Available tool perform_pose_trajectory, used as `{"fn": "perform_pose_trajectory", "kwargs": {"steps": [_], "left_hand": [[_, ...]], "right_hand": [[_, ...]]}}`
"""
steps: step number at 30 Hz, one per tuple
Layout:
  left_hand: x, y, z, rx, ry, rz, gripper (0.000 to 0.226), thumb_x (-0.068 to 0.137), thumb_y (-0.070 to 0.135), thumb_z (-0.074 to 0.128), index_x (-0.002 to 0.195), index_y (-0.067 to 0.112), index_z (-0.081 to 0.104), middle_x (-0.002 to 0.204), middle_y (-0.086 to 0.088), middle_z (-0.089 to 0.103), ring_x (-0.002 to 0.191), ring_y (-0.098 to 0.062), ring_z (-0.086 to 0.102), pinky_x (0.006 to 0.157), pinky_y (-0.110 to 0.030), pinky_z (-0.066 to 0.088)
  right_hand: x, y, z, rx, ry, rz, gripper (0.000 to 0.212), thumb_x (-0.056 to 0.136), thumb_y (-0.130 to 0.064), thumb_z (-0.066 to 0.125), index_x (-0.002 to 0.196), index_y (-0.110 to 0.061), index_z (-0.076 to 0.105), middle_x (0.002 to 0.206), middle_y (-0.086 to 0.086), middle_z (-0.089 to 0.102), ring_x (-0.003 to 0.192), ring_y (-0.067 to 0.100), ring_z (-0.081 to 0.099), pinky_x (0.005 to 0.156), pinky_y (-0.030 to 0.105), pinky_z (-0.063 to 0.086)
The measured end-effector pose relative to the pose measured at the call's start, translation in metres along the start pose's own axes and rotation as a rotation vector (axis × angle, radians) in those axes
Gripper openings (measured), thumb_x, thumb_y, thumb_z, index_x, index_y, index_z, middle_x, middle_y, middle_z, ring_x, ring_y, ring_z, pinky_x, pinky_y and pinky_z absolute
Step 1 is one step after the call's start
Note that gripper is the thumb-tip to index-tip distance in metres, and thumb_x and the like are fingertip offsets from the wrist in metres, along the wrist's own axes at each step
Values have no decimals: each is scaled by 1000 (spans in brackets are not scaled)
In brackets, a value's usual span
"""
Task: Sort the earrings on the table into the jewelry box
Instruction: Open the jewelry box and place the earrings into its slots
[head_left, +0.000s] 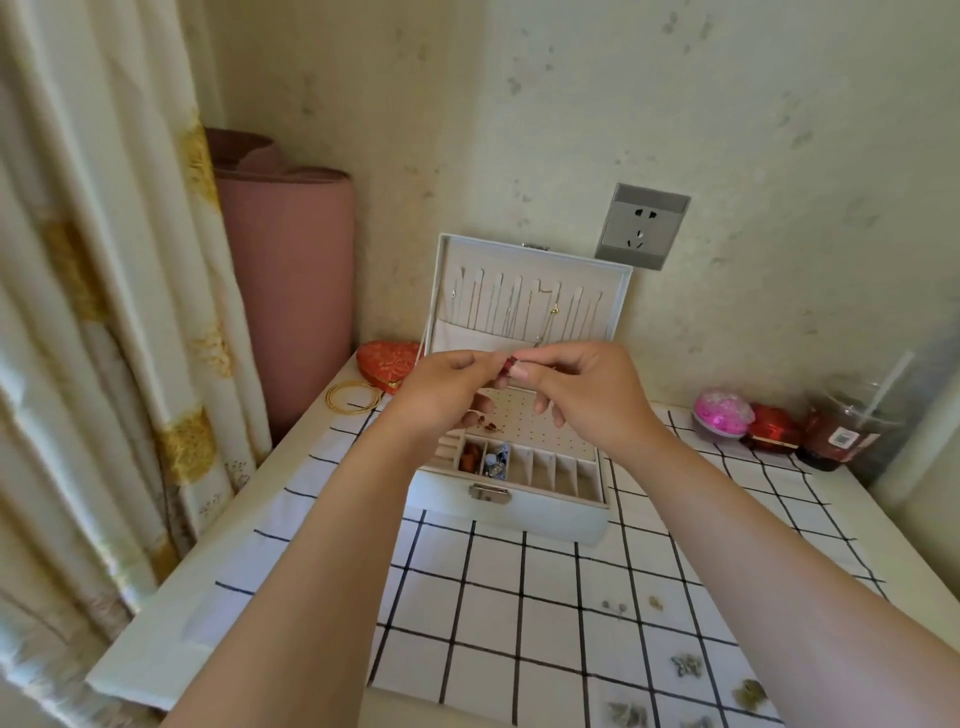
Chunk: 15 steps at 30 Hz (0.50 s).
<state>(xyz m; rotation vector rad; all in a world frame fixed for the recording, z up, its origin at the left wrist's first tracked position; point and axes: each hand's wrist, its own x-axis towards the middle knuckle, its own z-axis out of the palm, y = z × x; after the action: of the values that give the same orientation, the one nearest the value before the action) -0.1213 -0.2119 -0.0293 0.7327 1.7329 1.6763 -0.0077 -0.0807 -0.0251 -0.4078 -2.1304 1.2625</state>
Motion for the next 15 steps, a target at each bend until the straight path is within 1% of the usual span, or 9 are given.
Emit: {"fn": "perform_pose_trajectory", "kwargs": {"steps": [4, 5, 7, 9, 10, 12, 14, 15], "left_hand": [[8, 1, -7, -16, 10, -42, 25, 95, 38, 60, 94, 17, 74, 78, 7, 68, 59, -8, 56, 60, -24, 45], [9, 1, -8, -30, 12, -48, 24, 95, 37, 59, 92, 18, 73, 76, 8, 67, 58, -8, 55, 60, -23, 44], [12, 2, -8, -58, 31, -59, 22, 96, 36, 58, 90, 20, 72, 74, 8, 66, 56, -7, 54, 57, -22, 43], [16, 1, -10, -82, 54, -75, 22, 96, 35, 58, 93, 18, 73, 74, 7, 66, 55, -8, 54, 53, -21, 42], [17, 0, -12, -82, 68, -83, 23, 96, 35, 58, 95, 17, 73, 75, 7, 66, 55, -8, 54, 52, -20, 42], [19, -2, -15, -49, 98, -84, 23, 96, 35, 58, 95, 17, 72, 76, 7, 67, 54, -7, 53, 51, -20, 40], [22, -6, -19, 10, 143, -50, 23, 96, 35, 59, 93, 17, 73, 77, 6, 66, 55, -7, 53, 51, -21, 40], [24, -8, -21, 44, 176, -26, 23, 96, 34, 59, 94, 16, 73, 78, 6, 66, 56, -8, 54, 52, -22, 40]], "right_hand": [[8, 0, 9, -127, 9, -179, 17, 87, -14, 76, 103, -15, 80, 86, -7, 76, 62, 3, 64, 56, 14, 47], [11, 0, 11, -146, 14, -225, 16, 87, -13, 76, 102, -16, 80, 84, -9, 75, 65, 3, 64, 58, 14, 48], [17, 0, 14, -177, 16, -299, 16, 87, -11, 76, 101, -18, 80, 81, -11, 73, 66, 7, 64, 60, 20, 51], [23, 0, 18, -223, -4, -350, 18, 86, -11, 77, 100, -20, 80, 79, -11, 71, 66, 10, 64, 61, 22, 52], [25, -1, 20, -236, -19, -344, 19, 84, -10, 78, 99, -22, 79, 78, -12, 71, 64, 9, 64, 62, 20, 52], [31, 1, 22, -228, -61, -269, 24, 84, -8, 78, 96, -28, 77, 76, -18, 70, 62, 3, 65, 62, 17, 54], [36, 9, 24, -232, -68, -170, 23, 87, -11, 75, 95, -33, 76, 78, -18, 72, 60, 4, 67, 62, 23, 58], [38, 15, 25, -263, -64, -136, 20, 89, -14, 74, 97, -31, 77, 82, -16, 74, 60, 4, 66, 63, 26, 58]]}}
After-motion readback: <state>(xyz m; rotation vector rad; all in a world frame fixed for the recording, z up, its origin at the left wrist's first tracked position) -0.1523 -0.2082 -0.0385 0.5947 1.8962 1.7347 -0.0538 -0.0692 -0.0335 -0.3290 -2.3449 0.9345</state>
